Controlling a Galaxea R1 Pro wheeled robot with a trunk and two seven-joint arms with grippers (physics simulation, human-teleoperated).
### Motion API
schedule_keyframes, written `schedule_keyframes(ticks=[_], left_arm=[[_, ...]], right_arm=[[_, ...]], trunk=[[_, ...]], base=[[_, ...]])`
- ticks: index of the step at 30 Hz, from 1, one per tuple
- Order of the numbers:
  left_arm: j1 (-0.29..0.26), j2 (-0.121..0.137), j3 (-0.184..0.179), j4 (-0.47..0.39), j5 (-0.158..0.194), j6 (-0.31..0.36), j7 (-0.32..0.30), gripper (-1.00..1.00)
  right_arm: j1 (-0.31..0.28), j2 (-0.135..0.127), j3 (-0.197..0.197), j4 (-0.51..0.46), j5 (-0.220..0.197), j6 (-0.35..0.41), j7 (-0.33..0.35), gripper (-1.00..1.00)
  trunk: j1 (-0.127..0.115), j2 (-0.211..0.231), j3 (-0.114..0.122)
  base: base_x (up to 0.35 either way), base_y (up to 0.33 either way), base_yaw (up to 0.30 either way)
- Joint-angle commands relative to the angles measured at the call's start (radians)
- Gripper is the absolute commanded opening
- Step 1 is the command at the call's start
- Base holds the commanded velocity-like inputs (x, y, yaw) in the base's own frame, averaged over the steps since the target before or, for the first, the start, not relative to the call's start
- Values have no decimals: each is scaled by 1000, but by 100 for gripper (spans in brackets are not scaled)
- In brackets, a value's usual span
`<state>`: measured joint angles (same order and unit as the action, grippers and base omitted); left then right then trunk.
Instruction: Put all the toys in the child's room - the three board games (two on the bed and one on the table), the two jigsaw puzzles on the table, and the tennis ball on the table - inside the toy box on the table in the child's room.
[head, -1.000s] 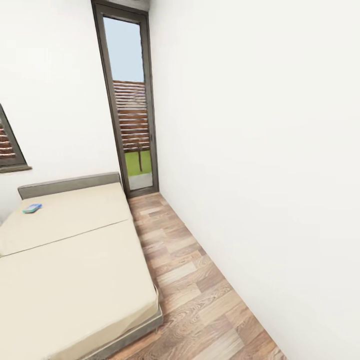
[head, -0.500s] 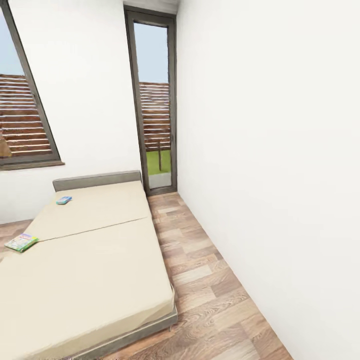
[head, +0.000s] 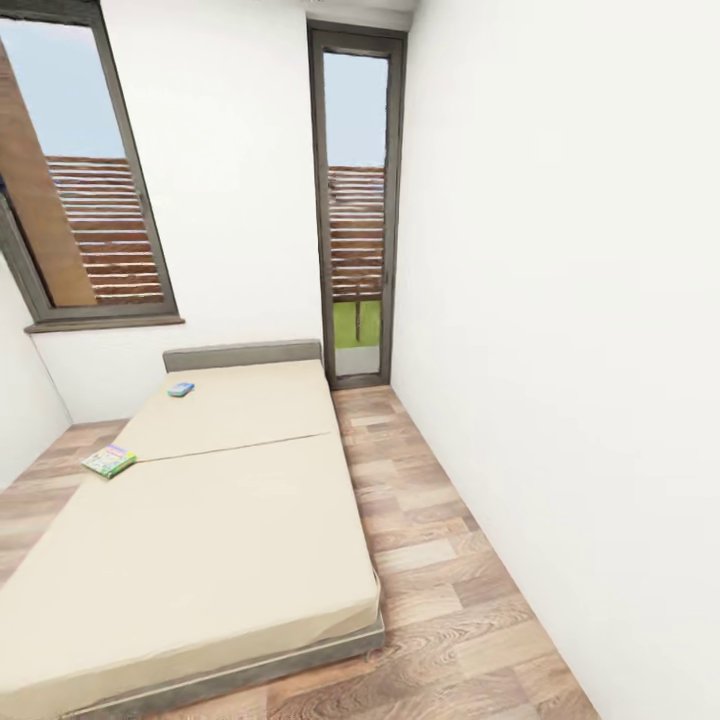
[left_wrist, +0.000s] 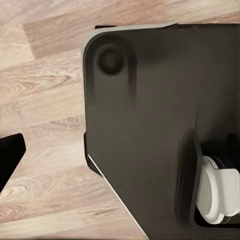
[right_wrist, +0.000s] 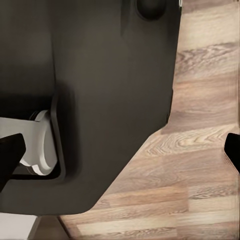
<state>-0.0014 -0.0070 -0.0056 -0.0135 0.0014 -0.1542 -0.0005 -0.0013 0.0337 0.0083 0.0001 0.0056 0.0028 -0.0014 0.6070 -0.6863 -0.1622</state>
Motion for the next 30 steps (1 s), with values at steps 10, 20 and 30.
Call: schedule_keyframes(ticks=[10,20,30], left_arm=[[0,-1,1,0,-1,-2,0,100],[0,0,0,0,-1,-2,0,100],[0,0,-1,0,-1,-2,0,100]], right_arm=[[0,0,1,0,1,0,0,100],[0,1,1,0,1,0,0,100],[0,0,0,0,-3,-3,0,100]], trunk=[[-38,69,30],[-77,139,62],[-115,209,93]], base=[[0,0,273],[0,0,275],[0,0,135]])
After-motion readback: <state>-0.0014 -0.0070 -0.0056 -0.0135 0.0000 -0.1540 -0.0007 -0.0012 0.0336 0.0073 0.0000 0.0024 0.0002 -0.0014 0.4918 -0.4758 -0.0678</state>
